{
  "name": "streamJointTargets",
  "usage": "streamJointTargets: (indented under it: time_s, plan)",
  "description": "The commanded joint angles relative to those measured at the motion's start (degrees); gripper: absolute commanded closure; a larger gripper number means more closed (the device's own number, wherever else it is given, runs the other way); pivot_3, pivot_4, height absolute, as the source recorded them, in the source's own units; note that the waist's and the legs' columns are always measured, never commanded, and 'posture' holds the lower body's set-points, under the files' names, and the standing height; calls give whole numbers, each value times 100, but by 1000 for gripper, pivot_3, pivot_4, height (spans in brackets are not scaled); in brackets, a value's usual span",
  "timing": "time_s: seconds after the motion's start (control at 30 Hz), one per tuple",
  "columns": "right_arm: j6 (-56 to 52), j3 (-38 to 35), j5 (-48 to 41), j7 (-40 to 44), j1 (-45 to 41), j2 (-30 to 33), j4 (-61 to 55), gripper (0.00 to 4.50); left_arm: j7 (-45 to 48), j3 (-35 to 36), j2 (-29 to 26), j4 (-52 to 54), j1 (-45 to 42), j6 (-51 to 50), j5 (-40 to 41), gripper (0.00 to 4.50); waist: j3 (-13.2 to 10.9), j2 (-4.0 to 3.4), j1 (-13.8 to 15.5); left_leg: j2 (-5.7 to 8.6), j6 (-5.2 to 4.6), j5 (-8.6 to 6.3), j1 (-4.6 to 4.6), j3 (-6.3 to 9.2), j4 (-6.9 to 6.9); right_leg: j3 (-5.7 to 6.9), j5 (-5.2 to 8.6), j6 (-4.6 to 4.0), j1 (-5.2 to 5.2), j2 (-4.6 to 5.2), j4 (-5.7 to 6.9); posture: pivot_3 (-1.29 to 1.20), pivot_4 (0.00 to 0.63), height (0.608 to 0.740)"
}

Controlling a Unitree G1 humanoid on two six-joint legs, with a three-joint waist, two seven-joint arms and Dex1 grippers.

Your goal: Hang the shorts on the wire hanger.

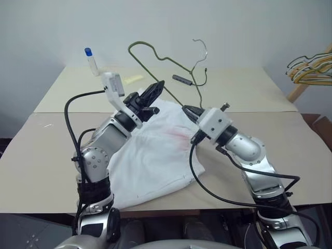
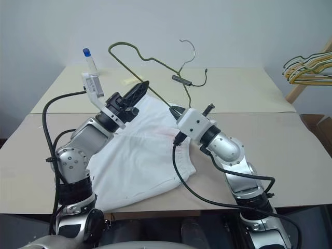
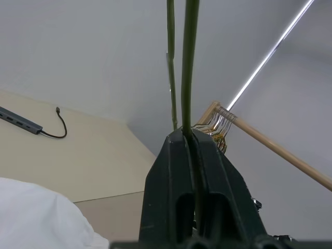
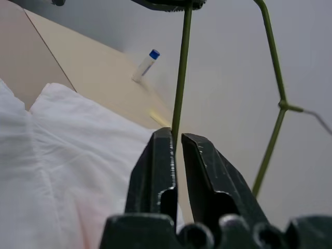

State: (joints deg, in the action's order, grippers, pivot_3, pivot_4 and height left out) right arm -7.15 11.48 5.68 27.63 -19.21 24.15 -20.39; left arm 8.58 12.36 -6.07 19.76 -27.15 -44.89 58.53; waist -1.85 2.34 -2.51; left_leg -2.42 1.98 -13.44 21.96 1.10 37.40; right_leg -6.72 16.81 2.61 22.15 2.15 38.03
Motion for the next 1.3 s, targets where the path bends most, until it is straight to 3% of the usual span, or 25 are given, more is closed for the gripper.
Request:
streamJointTargets:
  time_s: [0.03,0.17,0.3,0.5,0.67,0.8,1.03,1.3]
  plan:
    - [301,-30,32,73,-36,58,-161,2677,291,-50,-68,307,-32,366,-62,4500,0,0,3,0,0,0,0,0,0,1,0,0,0,0,0,-8,0,740]
    - [349,-156,-107,160,-17,58,-179,1414,564,-21,-341,241,-26,515,-181,4500,0,0,-1,0,0,0,0,0,0,1,0,0,-1,0,0,-11,0,740]
    - [-419,-787,-1590,878,42,205,-532,99,1397,191,-991,204,79,598,-109,4500,0,-1,-10,0,0,0,0,0,0,1,0,0,-1,0,-1,-10,0,740]
    - [-2720,-1822,-4474,2653,-216,1581,-382,99,3607,700,-2296,135,481,695,350,4500,-3,-5,-14,-3,-1,0,-2,0,0,8,1,-1,-5,0,-5,-11,0,740]
    - [-4257,-1468,-5512,4085,-480,2580,502,99,4806,1299,-2793,-123,514,577,1282,4500,-5,-5,-18,-8,-2,-1,-8,-1,0,15,5,-5,-11,-1,-8,-4,0,740]
    - [-4948,-1204,-6004,4433,-960,2313,1011,99,5333,1558,-2857,-191,491,552,1849,4500,-5,-5,-68,-9,-3,-1,-8,-3,-1,14,8,1,-9,-2,-7,5,0,740]
    - [-5096,-872,-5945,4219,-1631,1655,1022,99,5262,1443,-2725,-74,503,702,1837,4500,-5,-5,-71,-10,-3,-1,8,8,1,22,7,2,-4,-3,-9,16,0,740]
    - [-5061,-788,-5910,3970,-1811,1376,640,99,5204,1330,-2596,74,518,950,1670,4500,-5,-5,6,-10,-3,-1,10,10,4,25,6,2,-3,-3,-7,28,0,740]
